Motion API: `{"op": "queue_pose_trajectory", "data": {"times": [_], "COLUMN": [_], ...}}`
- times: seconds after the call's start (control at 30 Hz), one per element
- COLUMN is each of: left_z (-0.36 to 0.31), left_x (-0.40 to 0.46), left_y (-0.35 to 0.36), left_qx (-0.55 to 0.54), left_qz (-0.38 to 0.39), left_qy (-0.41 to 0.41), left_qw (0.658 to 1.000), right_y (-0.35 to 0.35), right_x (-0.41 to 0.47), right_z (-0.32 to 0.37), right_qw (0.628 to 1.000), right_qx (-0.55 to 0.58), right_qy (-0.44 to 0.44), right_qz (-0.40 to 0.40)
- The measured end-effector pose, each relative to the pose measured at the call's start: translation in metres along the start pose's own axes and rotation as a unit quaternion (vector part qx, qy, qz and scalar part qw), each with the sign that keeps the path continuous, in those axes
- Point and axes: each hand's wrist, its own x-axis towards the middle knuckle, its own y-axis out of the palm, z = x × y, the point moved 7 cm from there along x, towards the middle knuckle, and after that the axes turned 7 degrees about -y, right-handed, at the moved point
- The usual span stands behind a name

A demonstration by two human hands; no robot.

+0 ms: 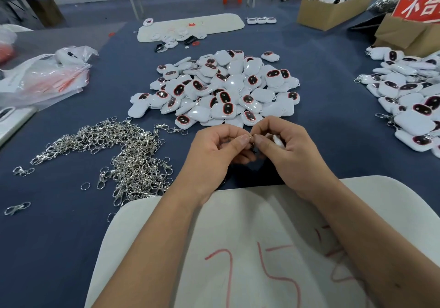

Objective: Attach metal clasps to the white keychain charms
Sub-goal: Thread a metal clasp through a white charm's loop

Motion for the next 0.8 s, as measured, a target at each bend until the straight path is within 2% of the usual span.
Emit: {"op": "queue_pose_trajectory", "data": {"times": [0.27, 0.57, 0.8], "left_z": [-0.004, -0.014, -0.022], "left_x": [-0.002, -0.006, -0.008], "left_y": [0.002, 0.005, 0.003], "left_qx": [0.049, 0.172, 0.158], "left_qz": [-0.014, -0.087, -0.103], "left_qy": [0.029, 0.106, 0.149], "left_qw": [0.998, 0.975, 0.971], "right_y": [0.000, -0.005, -0.008], "right_x": [0.000, 0.000, 0.000], "right_z": [0.001, 0.003, 0.005], "right_qw": [0.999, 0.998, 0.997], "right_qx": [-0.025, -0.023, -0.001], "right_qy": [-0.009, -0.025, -0.044], "right_qz": [-0.023, -0.056, -0.070]}}
